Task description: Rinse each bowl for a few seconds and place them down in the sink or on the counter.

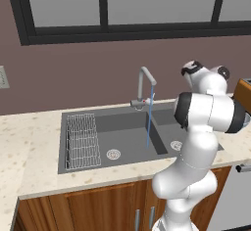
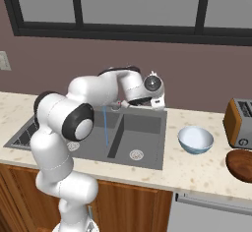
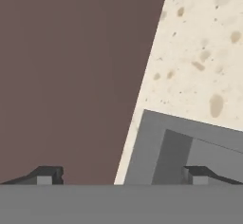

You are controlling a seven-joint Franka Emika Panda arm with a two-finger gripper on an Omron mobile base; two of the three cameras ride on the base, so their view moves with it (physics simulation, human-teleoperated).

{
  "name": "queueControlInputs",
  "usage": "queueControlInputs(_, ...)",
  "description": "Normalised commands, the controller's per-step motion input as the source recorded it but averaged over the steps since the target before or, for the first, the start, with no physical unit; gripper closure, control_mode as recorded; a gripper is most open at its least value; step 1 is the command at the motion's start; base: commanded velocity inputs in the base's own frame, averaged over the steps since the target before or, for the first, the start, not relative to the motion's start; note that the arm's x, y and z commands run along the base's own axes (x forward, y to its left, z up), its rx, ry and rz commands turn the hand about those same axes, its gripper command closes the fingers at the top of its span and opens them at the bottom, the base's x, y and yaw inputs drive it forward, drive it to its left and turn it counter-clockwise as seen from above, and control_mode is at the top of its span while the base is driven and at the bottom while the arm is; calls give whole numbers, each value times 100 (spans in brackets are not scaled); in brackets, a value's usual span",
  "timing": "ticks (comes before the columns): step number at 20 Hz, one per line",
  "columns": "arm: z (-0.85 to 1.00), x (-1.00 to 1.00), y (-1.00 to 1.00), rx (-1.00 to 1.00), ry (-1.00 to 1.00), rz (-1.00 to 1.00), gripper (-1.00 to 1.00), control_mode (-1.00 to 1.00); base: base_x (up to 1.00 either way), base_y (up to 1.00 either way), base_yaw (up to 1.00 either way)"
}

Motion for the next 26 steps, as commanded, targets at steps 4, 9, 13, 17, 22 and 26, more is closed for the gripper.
queueControlInputs(4, 3, -12, -12, 0, 14, -11, -100, -100, 0, 0, 0)
queueControlInputs(9, 0, -17, -6, 0, 11, -12, -100, -100, 0, 0, 0)
queueControlInputs(13, 0, -26, -5, 0, 6, -12, -100, -100, 0, 0, 0)
queueControlInputs(17, -2, -39, -5, 0, 0, -11, -100, -100, 0, 0, 0)
queueControlInputs(22, 0, -36, -12, 1, 1, -10, -100, -100, 0, 0, 0)
queueControlInputs(26, 1, -30, -11, 2, 4, -12, -100, -100, 0, 0, 0)
